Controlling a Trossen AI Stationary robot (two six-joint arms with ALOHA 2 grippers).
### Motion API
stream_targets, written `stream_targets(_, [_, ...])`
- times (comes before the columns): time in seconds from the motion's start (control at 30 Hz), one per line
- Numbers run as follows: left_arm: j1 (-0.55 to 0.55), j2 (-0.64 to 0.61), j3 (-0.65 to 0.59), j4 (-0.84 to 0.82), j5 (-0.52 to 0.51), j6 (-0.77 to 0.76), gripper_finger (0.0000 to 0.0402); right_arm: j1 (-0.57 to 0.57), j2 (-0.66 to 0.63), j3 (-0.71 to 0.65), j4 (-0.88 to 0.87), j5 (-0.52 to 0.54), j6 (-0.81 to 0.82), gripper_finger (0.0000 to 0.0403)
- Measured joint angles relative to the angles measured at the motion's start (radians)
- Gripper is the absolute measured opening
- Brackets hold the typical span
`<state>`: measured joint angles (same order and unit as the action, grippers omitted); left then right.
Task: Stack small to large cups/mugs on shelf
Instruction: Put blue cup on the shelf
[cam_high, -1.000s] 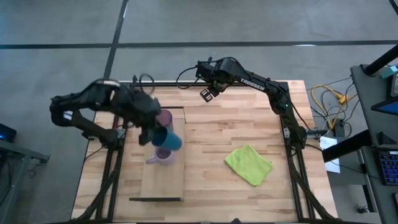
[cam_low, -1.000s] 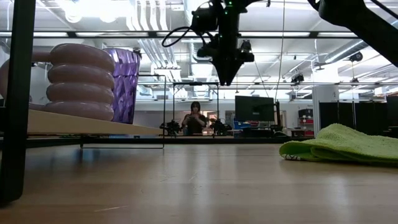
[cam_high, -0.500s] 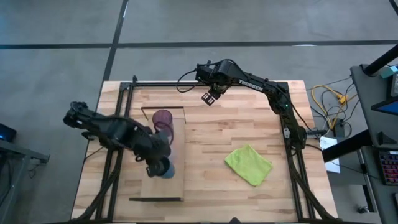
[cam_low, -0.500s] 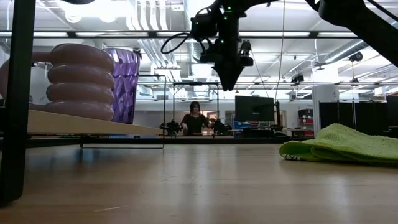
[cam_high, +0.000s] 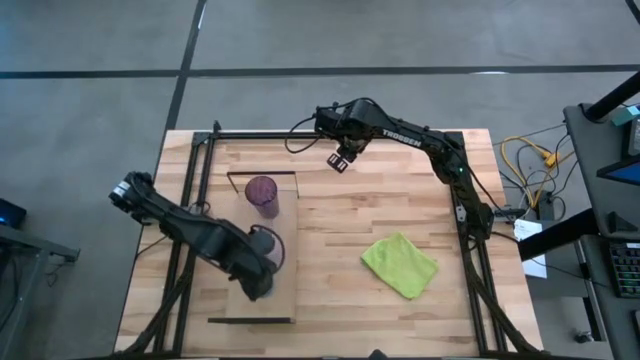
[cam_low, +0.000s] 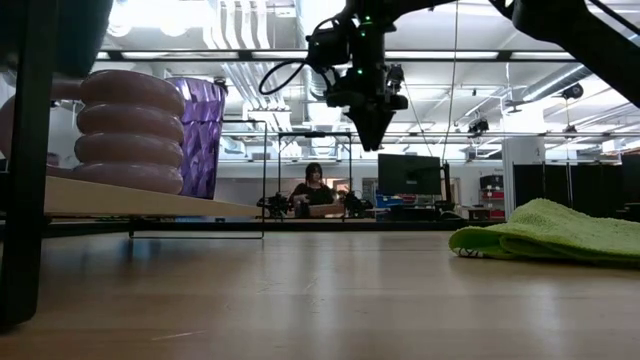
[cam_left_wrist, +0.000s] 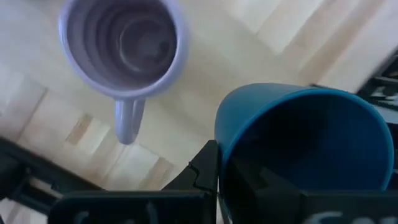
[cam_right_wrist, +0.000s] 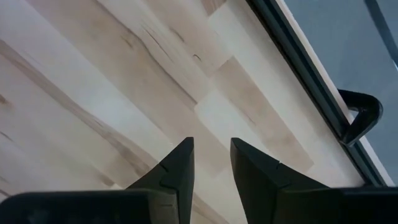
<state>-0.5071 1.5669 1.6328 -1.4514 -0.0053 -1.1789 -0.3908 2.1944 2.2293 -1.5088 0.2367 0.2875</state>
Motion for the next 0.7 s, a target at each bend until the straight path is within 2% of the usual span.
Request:
stream_targets(0.2, [-0.011, -0.015, -0.091, 0.033, 0.007, -0.086, 0.0, 0.0, 0.0, -0.009, -0.001, 0.0, -0.003, 0.0098])
stream_targets(0.43, [-0.02, -0.029, -0.189, 0.217, 0.014, -0.101, 0.0, 0.0, 0.0, -0.014, -0.001, 0.0, -0.013, 0.0098])
stream_targets(0.7, [-0.035, -0.03, -0.269, 0.22, 0.08, -0.102, 0.0, 0.0, 0.0, -0.014, -0.001, 0.0, -0.012, 0.0098])
